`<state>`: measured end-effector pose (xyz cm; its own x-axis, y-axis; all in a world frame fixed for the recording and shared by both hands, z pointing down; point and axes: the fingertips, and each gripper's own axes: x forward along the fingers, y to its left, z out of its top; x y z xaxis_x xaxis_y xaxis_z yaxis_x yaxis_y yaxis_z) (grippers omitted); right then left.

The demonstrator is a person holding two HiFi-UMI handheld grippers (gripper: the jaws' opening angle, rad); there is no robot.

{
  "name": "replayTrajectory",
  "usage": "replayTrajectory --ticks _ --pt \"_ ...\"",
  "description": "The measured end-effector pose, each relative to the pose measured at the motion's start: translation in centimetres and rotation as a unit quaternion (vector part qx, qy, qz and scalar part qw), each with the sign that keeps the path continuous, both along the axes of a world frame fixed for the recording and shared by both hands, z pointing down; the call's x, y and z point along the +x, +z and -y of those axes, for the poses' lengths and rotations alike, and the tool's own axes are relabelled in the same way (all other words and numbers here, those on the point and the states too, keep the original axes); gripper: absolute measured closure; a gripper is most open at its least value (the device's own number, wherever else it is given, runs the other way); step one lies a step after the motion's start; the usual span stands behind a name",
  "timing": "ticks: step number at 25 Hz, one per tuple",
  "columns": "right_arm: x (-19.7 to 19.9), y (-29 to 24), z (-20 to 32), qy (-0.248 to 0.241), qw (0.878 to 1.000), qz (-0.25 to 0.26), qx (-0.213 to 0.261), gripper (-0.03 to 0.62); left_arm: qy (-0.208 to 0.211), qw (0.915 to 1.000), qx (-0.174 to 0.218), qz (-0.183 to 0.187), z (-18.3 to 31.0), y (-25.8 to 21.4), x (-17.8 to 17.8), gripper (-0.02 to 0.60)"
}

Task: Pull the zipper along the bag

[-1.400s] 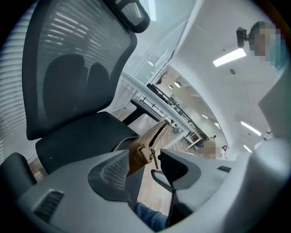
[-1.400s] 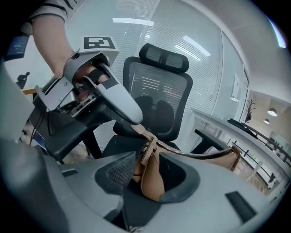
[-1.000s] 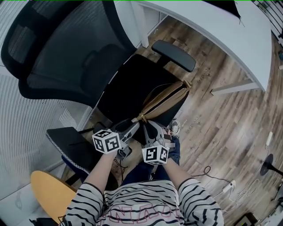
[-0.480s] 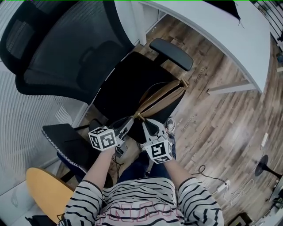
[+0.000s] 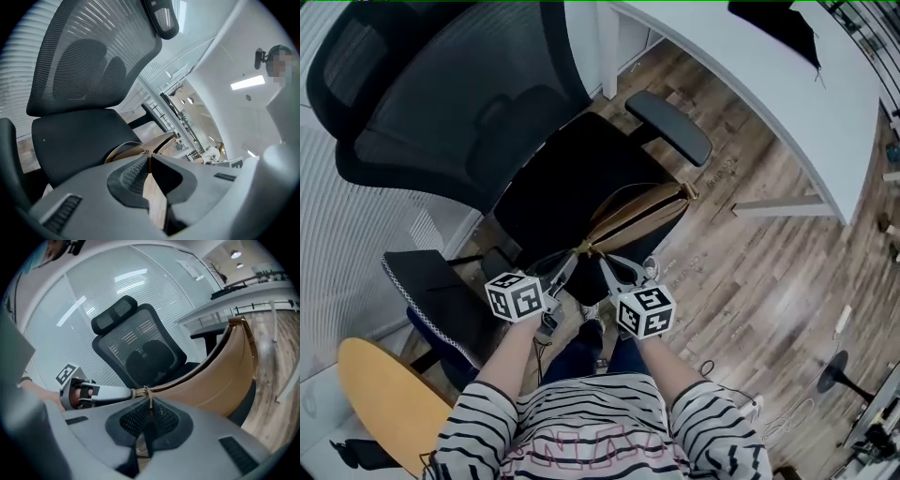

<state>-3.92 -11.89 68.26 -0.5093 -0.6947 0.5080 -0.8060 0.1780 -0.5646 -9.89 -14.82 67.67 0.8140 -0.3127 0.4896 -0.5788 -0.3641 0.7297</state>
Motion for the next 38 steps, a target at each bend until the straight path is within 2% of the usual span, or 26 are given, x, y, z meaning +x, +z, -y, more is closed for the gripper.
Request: replayTrajectory --ticks 6,10,14,21,25,38 --pt "0.7 0.5 0.7 -0.006 0.998 0.031 -0.047 0.559 -0.021 0.9992 0.012 0.032 0.3 0.2 -0.1 0.538" --pt "1.6 1.2 1.7 -0.01 0.997 0.022 -0.076 0.559 -0.035 0.9962 0.032 0.073 0.7 0.3 -0.1 0.538" --pt "2.7 1.9 2.3 -0.022 0.995 0.006 -0.101 0.557 -0.063 0.9923 0.032 0.102 0.6 0.5 -0.3 0.538" --pt "3.7 2.5 3.2 -0.043 0.992 -0.015 -0.115 0.557 -0.112 0.9844 0.032 0.132 0.9 0.7 -0.4 0.538" --pt "4.6 2.6 3.6 -0.051 0.992 -0.023 -0.116 0.559 -0.14 0.9804 0.027 0.136 1.0 0.8 -0.4 0.538" --pt "8.4 2.7 4.4 -0.046 0.991 -0.054 -0.114 0.559 -0.176 0.9681 0.033 0.175 1.0 0.8 -0.1 0.537"
